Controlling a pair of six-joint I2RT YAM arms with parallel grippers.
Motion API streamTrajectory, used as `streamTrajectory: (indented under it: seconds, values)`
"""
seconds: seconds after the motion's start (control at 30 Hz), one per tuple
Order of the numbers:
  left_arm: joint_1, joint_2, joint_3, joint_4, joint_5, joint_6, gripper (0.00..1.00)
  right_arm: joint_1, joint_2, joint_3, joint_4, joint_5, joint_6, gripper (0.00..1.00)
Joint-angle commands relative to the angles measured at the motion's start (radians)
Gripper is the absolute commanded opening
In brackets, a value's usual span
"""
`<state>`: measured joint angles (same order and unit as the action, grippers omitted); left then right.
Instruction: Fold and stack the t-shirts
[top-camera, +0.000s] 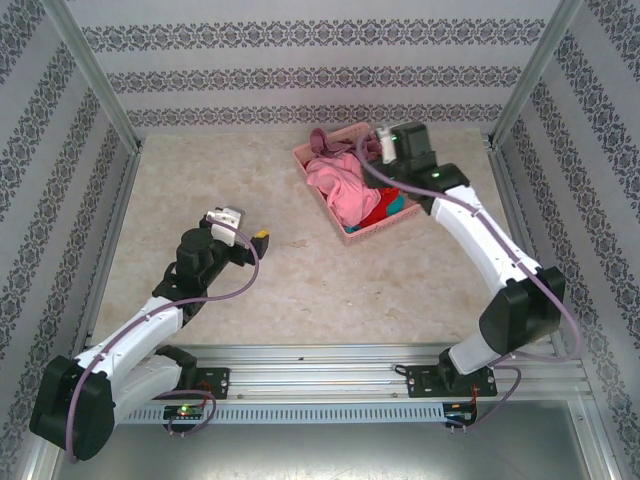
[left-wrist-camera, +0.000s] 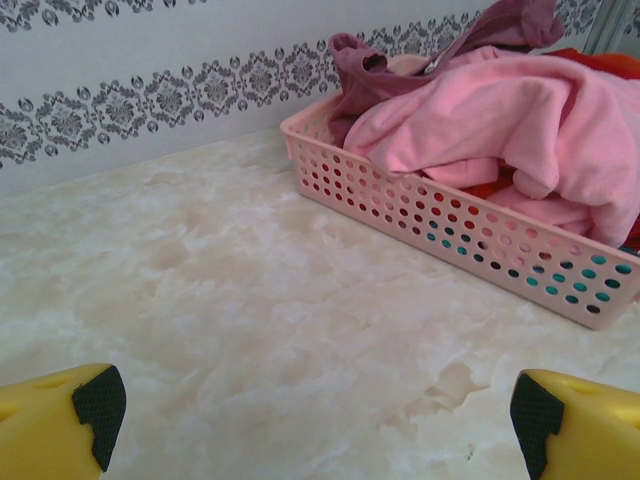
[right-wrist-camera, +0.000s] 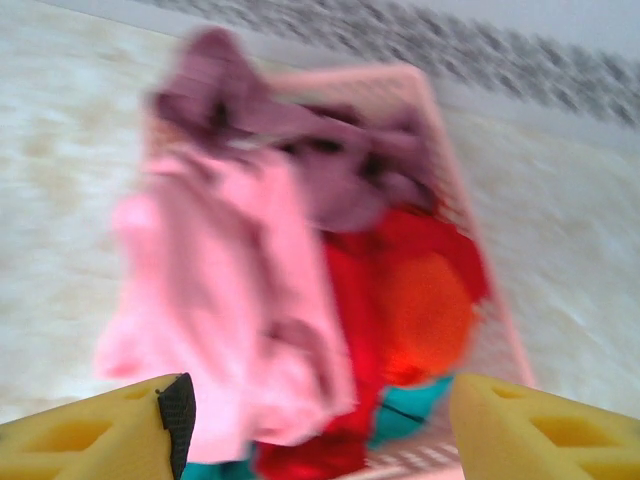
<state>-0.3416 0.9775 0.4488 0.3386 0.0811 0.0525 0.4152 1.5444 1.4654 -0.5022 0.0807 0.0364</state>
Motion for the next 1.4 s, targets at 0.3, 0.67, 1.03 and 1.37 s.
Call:
streamTrajectory:
  seconds: [0.3, 0.67, 1.03, 1.37]
  values:
    - [-0.015, -0.012, -0.021, 0.067, 0.050, -0.017, 1.00, 0.219, 0.286, 0.067, -0.002, 0.046, 0.109, 0.52]
    - [-0.015, -0.056, -0.068, 0.054, 0.013, -0.008, 1.00, 0.164, 0.523, 0.217, -0.079, 0.039, 0.119, 0.38]
    - [-0.014, -0.044, -0.078, 0.073, 0.018, -0.013, 1.00, 0.075, 0.546, 0.238, -0.114, 0.043, 0.097, 0.00]
    - [-0.015, -0.020, -0.078, 0.100, 0.043, -0.029, 1.00, -0.074, 0.478, 0.187, -0.102, 0.106, 0.108, 0.00]
